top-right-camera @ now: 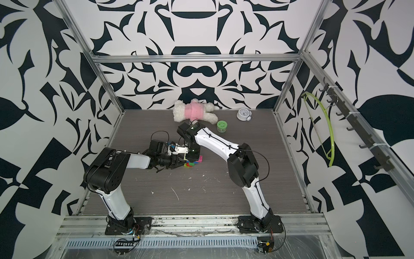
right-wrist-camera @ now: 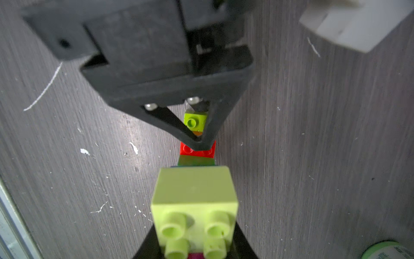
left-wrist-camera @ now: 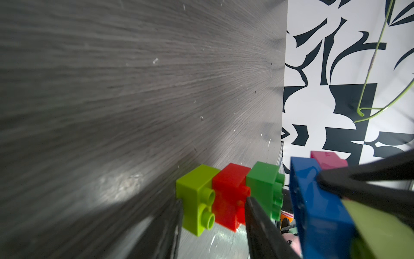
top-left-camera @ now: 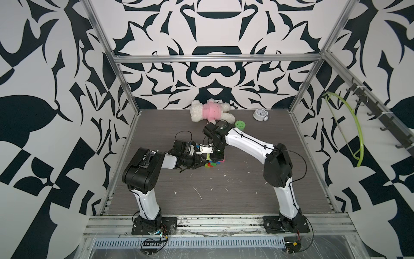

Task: Assemble the letter y with lego
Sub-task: Assemble the lego brick with the lego brick.

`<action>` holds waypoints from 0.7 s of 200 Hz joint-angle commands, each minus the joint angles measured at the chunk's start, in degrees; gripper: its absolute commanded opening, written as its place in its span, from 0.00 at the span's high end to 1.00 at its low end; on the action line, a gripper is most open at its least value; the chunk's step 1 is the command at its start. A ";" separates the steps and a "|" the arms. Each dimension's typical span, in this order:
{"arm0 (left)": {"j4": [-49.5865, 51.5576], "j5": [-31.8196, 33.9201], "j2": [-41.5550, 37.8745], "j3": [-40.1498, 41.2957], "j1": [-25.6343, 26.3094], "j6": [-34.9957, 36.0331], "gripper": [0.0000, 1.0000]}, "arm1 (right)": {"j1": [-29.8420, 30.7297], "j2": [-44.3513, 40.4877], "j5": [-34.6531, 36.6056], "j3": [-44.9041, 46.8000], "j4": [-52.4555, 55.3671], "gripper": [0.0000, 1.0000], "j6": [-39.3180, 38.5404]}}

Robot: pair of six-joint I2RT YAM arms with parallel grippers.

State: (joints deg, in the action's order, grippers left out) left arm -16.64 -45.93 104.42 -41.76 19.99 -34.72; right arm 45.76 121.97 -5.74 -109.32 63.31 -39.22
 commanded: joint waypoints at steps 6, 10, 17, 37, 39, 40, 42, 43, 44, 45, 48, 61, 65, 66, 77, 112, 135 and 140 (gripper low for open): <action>6.36 5.79 2.89 2.02 0.05 0.36 0.51 | 0.56 -0.52 0.46 -2.39 2.19 0.82 -0.64; 6.39 5.77 2.89 1.99 0.05 0.35 0.51 | 0.64 -0.51 0.47 -2.42 2.17 0.82 -0.57; 6.36 5.81 2.98 1.90 0.05 0.35 0.51 | 0.65 -0.38 0.53 -2.46 2.31 0.82 -0.65; 6.45 5.79 2.94 1.88 0.05 0.36 0.51 | 0.82 -0.07 0.72 -2.55 2.39 0.82 -0.70; 6.49 5.77 2.97 1.88 0.05 0.44 0.51 | 0.78 -0.07 0.79 -2.54 2.42 0.82 -0.75; 6.47 5.77 3.02 1.91 0.05 0.44 0.51 | 0.80 -0.03 0.76 -2.60 2.43 0.82 -0.72; 6.48 5.79 2.99 1.94 0.05 0.44 0.51 | 0.78 0.01 0.85 -2.64 2.50 0.82 -0.75; 6.46 5.78 2.94 1.90 0.05 0.44 0.51 | 0.80 0.01 0.87 -2.69 2.51 0.82 -0.76; 6.46 5.77 2.92 1.88 0.05 0.44 0.51 | 0.81 0.02 0.89 -2.72 2.56 0.82 -0.76; 6.45 5.77 2.86 1.91 0.05 0.44 0.51 | 0.82 0.02 0.90 -2.69 2.54 0.82 -0.72; 6.49 5.81 2.86 1.94 0.05 0.49 0.51 | 0.87 0.10 0.90 -2.70 2.61 0.82 -0.73; 6.56 5.85 2.99 1.93 0.05 0.45 0.51 | 0.87 0.19 0.93 -2.75 2.63 0.82 -0.73; 6.60 5.85 2.99 1.89 0.05 0.44 0.51 | 0.91 0.28 1.05 -2.83 2.69 0.82 -0.74; 6.61 5.85 3.03 1.92 0.05 0.44 0.51 | 0.91 0.28 1.02 -2.87 2.69 0.82 -0.75; 6.69 5.85 2.89 1.87 0.05 0.49 0.51 | 0.98 0.50 1.09 -3.00 2.87 0.82 -0.77; 6.72 5.94 2.88 1.81 0.05 0.53 0.51 | 1.00 0.98 1.26 -3.22 3.14 0.82 -0.81; 6.80 5.92 2.89 1.85 0.05 0.53 0.51 | 1.17 1.41 1.24 -3.59 3.27 0.83 -0.84; 6.80 5.92 2.89 1.86 0.05 0.54 0.51 | 1.16 1.51 1.32 -3.69 3.34 0.83 -0.79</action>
State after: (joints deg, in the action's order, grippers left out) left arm -16.62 -45.93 104.44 -41.76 19.99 -34.70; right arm 46.39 123.46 -4.60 -110.76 64.88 -39.38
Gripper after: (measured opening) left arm 0.489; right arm 0.335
